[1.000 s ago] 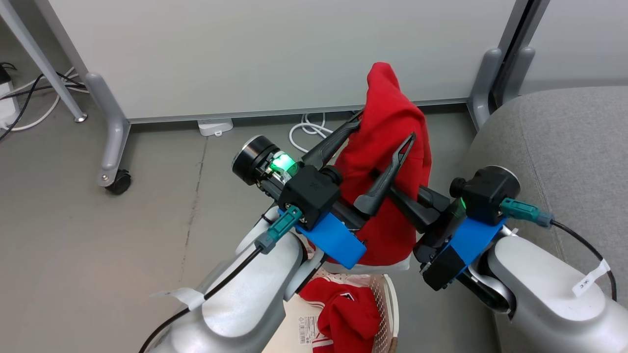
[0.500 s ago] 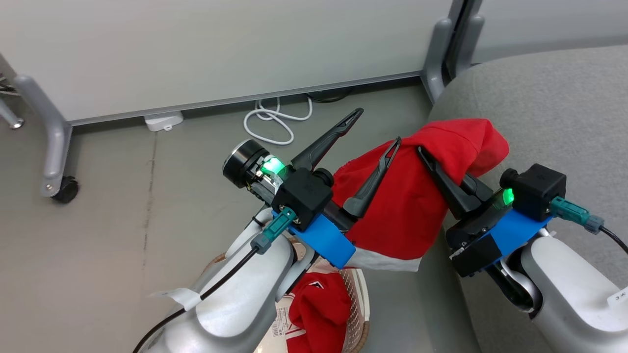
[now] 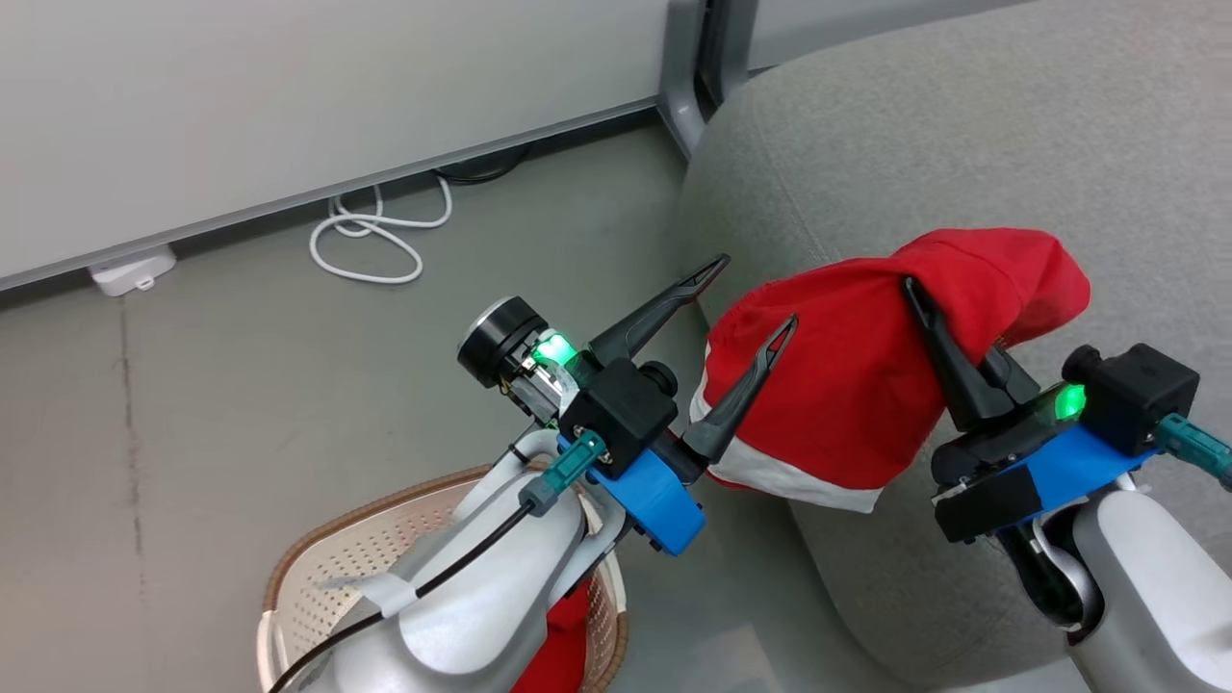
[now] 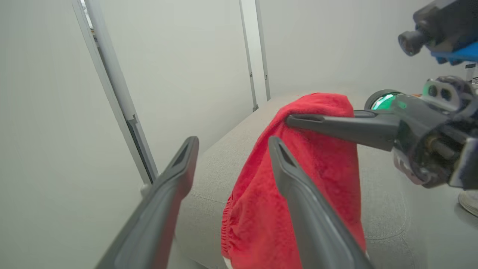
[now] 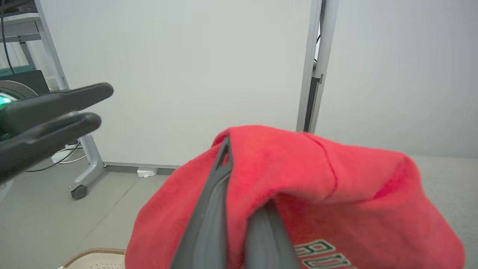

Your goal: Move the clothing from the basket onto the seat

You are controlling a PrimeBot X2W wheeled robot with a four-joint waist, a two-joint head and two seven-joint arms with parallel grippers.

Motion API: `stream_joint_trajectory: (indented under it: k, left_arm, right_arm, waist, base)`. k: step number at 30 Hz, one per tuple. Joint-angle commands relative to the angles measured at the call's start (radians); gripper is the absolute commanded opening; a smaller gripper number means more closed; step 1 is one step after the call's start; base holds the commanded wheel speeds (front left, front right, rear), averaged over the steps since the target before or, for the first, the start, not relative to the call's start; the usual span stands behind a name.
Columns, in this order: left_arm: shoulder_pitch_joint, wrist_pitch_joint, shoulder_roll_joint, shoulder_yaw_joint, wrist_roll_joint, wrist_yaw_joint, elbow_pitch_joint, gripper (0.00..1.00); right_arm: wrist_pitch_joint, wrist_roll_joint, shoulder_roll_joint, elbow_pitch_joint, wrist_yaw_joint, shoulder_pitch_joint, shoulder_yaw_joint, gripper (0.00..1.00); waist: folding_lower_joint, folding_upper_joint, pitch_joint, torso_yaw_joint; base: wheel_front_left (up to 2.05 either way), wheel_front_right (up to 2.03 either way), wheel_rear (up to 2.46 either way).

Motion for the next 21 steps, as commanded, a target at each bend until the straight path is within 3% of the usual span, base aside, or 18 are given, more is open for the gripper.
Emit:
stream_joint_trajectory:
  k: [1,10,21]
  left_arm:
    - [-0.008,-0.003,0.004,-0.005,0.004,-0.005,0.004,1.00]
    - [-0.015,-0.003,0.003,-0.028,-0.005,-0.006,0.019,1.00]
    - [-0.034,-0.003,0.010,-0.016,0.000,0.004,0.008,1.00]
  right_arm:
    - [-0.001,-0.008,0.007,-0.006,0.000,0.019,-0.018,0.00]
    - [-0.001,-0.044,0.042,-0.024,0.000,0.082,-0.120,0.00]
    - [-0.001,-0.142,0.093,-0.071,0.000,0.013,-0.294,0.00]
  waist:
    - [0.0000,-0.0001,0.016,-0.037]
    - [0.0000,-0.0001,0.027,-0.098]
    - [0.0000,-0.0001,0.076,-0.080]
  base:
    - [0.00,0.00,0.00]
    - [0.00,0.00,0.00]
    - [0.00,0.00,0.00]
